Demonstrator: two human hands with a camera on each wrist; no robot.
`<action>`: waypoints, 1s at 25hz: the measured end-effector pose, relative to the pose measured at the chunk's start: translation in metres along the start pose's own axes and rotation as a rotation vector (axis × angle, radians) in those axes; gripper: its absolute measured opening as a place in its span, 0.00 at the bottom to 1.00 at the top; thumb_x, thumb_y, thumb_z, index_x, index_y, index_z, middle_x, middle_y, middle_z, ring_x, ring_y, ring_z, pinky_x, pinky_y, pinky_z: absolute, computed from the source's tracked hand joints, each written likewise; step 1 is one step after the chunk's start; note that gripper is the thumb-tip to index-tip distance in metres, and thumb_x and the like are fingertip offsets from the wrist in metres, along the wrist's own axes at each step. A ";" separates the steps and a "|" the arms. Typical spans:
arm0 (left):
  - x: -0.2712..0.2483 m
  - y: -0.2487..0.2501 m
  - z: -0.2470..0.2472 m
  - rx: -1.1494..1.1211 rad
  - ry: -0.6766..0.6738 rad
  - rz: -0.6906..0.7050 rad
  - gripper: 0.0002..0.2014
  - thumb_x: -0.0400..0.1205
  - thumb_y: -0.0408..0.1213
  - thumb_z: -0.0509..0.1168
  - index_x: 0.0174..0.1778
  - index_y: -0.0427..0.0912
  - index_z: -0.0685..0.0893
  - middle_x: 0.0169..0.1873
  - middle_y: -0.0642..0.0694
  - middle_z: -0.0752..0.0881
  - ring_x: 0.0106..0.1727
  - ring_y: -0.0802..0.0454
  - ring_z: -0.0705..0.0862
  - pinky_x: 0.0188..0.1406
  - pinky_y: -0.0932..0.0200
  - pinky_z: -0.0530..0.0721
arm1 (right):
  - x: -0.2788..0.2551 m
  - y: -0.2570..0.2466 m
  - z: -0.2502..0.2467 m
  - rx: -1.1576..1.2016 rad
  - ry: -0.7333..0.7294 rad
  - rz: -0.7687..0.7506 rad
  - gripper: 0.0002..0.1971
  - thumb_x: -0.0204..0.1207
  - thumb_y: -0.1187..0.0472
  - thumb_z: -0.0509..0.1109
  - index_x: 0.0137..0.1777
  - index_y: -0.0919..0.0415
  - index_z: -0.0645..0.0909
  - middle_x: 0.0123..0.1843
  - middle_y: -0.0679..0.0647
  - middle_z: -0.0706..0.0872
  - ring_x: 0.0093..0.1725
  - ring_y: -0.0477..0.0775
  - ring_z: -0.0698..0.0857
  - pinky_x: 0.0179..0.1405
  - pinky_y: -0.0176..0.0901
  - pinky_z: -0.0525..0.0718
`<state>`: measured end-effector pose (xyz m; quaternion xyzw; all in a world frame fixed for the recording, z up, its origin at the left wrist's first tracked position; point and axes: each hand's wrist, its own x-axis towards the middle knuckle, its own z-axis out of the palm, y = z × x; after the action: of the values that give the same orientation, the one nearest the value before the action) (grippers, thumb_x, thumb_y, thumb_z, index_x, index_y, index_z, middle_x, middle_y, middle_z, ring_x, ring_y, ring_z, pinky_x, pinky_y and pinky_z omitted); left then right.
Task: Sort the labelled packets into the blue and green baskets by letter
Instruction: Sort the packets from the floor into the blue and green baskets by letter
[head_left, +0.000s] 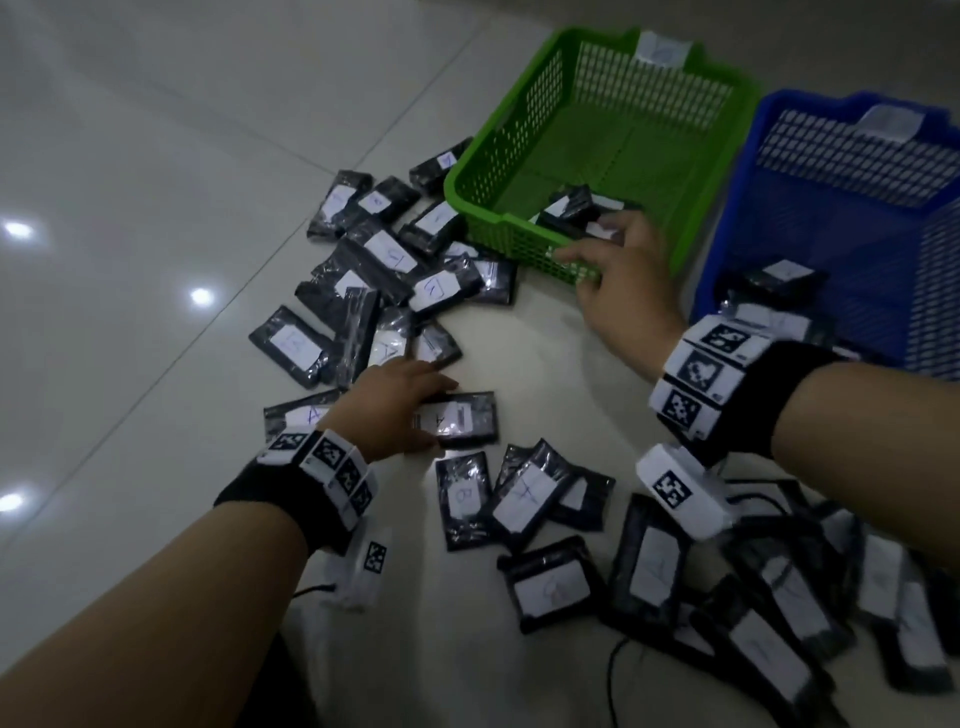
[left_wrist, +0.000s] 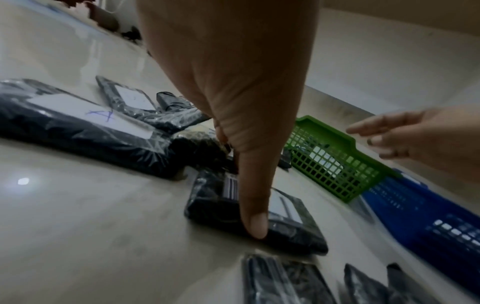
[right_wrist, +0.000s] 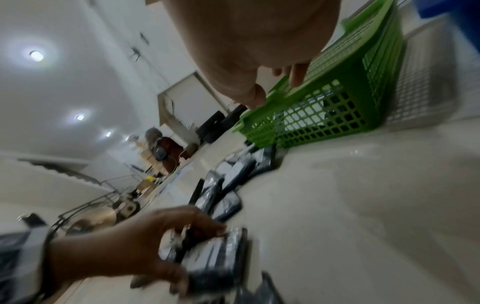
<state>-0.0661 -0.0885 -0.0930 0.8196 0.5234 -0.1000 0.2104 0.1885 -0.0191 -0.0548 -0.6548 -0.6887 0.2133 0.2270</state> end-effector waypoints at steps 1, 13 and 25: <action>0.000 0.000 0.000 0.014 0.013 -0.009 0.33 0.68 0.51 0.75 0.70 0.51 0.77 0.63 0.47 0.81 0.63 0.46 0.77 0.61 0.54 0.74 | -0.014 -0.001 0.003 0.021 -0.051 -0.051 0.15 0.76 0.70 0.65 0.56 0.55 0.87 0.63 0.55 0.73 0.70 0.55 0.69 0.67 0.34 0.65; 0.024 0.023 -0.024 -0.261 0.044 -0.102 0.20 0.71 0.48 0.76 0.55 0.48 0.79 0.41 0.52 0.81 0.47 0.49 0.82 0.42 0.59 0.73 | -0.082 0.006 0.023 -0.315 -0.885 -0.266 0.25 0.68 0.55 0.78 0.65 0.54 0.78 0.58 0.54 0.74 0.58 0.55 0.77 0.49 0.43 0.76; 0.089 0.139 -0.071 -1.049 0.342 -0.029 0.13 0.77 0.40 0.67 0.56 0.59 0.80 0.49 0.52 0.87 0.49 0.49 0.88 0.55 0.48 0.87 | -0.052 0.090 -0.133 0.223 -0.234 0.324 0.10 0.79 0.61 0.69 0.58 0.58 0.79 0.49 0.54 0.85 0.45 0.53 0.85 0.43 0.44 0.86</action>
<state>0.0940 -0.0342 -0.0303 0.6024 0.5408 0.3059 0.5010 0.3417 -0.0674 -0.0020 -0.6986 -0.5681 0.3963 0.1794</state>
